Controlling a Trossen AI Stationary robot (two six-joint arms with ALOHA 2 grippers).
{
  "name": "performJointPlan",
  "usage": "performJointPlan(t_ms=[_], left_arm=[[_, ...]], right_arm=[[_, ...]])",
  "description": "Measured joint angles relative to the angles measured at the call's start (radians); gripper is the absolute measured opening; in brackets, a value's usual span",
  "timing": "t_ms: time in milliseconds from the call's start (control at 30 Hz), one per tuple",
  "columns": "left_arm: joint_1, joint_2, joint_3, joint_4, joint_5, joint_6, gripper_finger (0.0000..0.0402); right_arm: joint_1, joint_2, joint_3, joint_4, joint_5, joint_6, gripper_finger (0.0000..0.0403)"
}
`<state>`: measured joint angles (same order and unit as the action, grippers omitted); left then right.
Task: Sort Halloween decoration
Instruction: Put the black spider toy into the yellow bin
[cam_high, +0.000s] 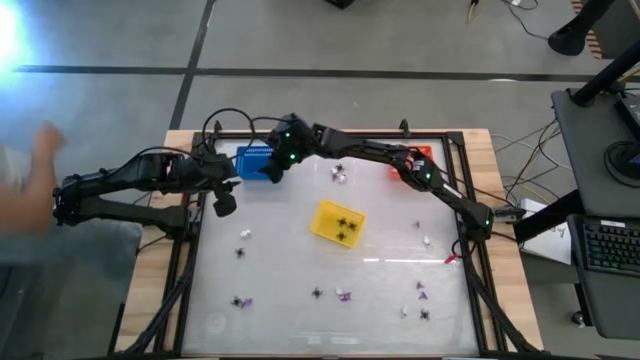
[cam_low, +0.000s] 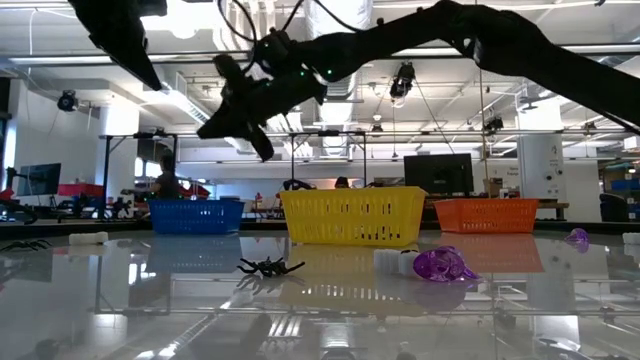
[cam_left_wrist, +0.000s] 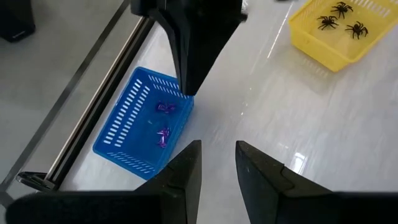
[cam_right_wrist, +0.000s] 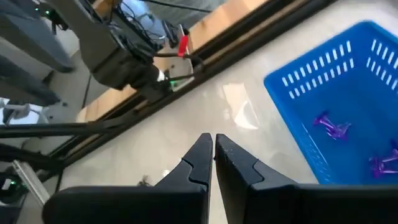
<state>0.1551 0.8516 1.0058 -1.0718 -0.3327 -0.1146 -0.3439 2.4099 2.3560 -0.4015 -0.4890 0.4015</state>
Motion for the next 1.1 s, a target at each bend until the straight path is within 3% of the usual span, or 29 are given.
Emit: performJointPlan(t_ms=[133,267,367,533,700,967,1100], left_arm=[[0.0,0.0,0.0,-0.001,0.0,0.0,0.0081],[0.0,0.0,0.0,-0.04,0.0,0.001,0.0081],[0.0,0.0,0.0,-0.077,0.0,0.001,0.0081],[0.0,-0.003,0.0,-0.106,0.0,0.001,0.0081],[0.0,-0.007,0.0,-0.107,0.0,0.046,0.0081],[-0.001,-0.02,0.0,-0.111,0.001,0.054,0.0081],[-0.001,-0.026,0.0,-0.113,0.001,0.054,0.0081]], right_arm=[[-0.002,0.001,0.001,-0.015,-0.027,0.113,0.0013],[0.007,-0.005,0.0,-0.021,-0.275,0.121,0.0013],[0.043,-0.03,0.001,-0.069,-0.36,0.084,0.0013],[0.101,-0.059,0.0,-0.232,-0.327,-0.101,0.0013],[0.172,-0.076,0.0,-0.265,-0.274,-0.138,0.0025],[0.246,-0.078,0.0,-0.291,-0.194,-0.141,0.0115],[0.247,-0.079,0.0,-0.438,-0.19,-0.172,0.0144]])
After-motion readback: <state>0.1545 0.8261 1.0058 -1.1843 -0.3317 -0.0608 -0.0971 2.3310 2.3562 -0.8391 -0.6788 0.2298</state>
